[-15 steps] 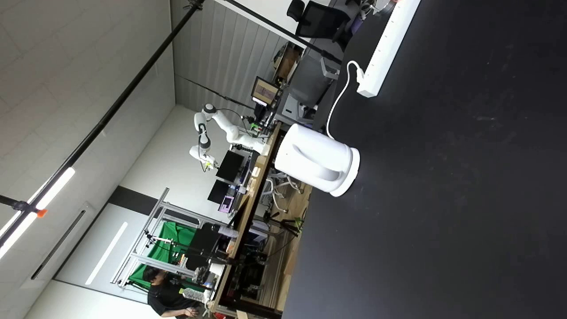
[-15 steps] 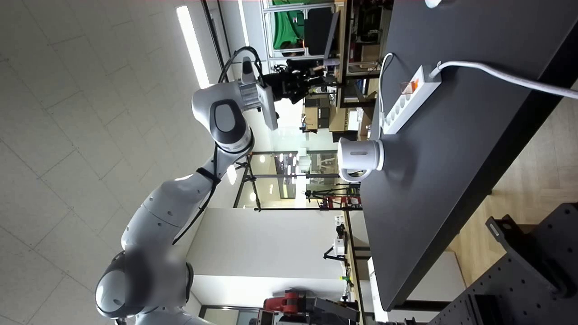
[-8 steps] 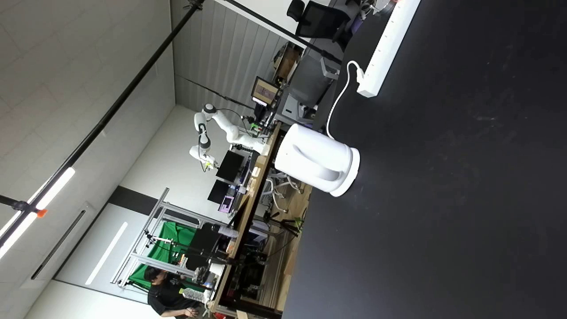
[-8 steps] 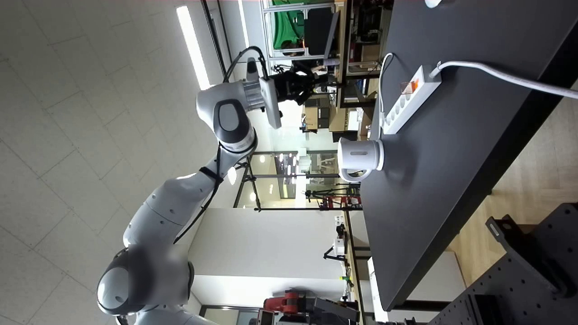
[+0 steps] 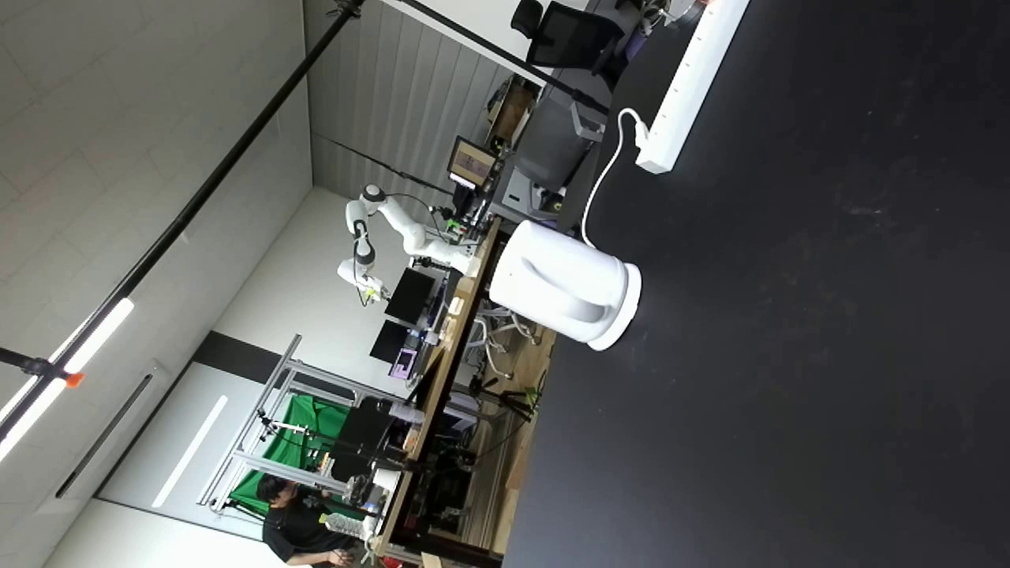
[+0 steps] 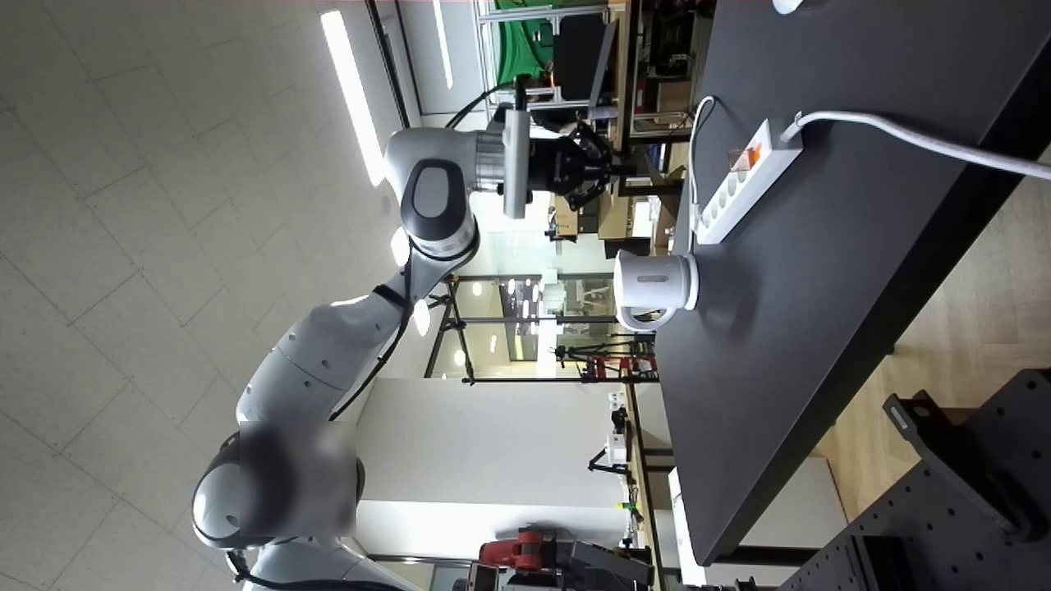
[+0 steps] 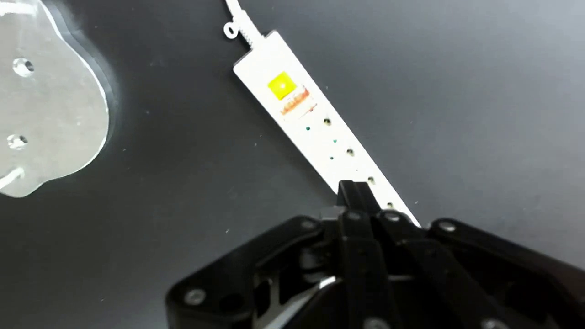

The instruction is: Press the big switch on the adapter

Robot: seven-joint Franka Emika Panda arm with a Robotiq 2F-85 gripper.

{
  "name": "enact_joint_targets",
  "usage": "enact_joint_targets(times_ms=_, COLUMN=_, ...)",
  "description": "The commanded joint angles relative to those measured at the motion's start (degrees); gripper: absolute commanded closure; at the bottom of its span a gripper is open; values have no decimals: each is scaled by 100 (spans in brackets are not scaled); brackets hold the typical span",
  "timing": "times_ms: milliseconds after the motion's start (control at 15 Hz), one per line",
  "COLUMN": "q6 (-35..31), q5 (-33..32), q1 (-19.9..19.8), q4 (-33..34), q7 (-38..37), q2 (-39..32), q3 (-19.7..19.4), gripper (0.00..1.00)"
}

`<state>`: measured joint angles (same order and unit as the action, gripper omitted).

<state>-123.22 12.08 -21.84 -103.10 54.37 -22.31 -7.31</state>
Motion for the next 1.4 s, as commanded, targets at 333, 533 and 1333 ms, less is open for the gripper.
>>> enact_joint_targets(times_ms=333, q6=977, q5=-555, q1=-84, q4=712, q7=198, q2=-446, q3=-69, gripper=99)
enact_joint_targets(times_ms=533, q6=992, q5=-560, q1=-82, q4=748, q7=198, q2=-474, q3=-66, gripper=99)
enact_joint_targets(times_ms=1333, q6=681, q5=-441, q1=-389, q4=889, q7=1507, q2=-889, q3=56, gripper=100)
